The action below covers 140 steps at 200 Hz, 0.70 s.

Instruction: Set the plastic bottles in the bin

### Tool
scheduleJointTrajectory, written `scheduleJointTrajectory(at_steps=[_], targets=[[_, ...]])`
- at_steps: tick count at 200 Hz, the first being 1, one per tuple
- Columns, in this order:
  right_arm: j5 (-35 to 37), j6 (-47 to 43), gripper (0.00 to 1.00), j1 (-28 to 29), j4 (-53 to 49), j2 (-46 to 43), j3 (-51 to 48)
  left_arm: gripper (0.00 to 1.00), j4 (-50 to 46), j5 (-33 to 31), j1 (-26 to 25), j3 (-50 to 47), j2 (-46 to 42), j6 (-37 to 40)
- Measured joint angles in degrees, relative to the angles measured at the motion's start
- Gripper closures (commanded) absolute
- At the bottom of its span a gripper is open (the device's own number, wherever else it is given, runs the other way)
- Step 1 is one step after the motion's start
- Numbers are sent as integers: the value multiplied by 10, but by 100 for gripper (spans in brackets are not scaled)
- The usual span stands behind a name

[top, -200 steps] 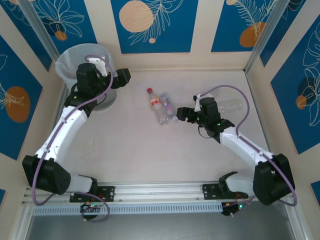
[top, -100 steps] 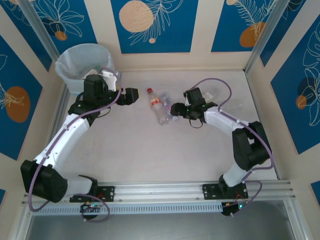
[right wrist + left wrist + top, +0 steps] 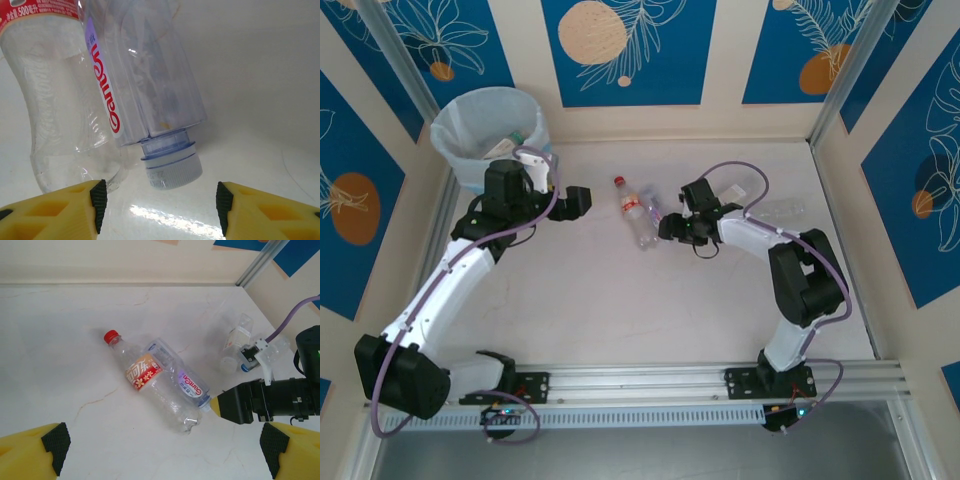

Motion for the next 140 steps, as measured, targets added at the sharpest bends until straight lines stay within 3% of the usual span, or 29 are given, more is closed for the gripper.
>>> scheduleJointTrajectory(at_steps=[140], targets=[[9, -47, 48, 12, 8, 60, 35, 1, -4, -17, 0, 0, 0, 0]])
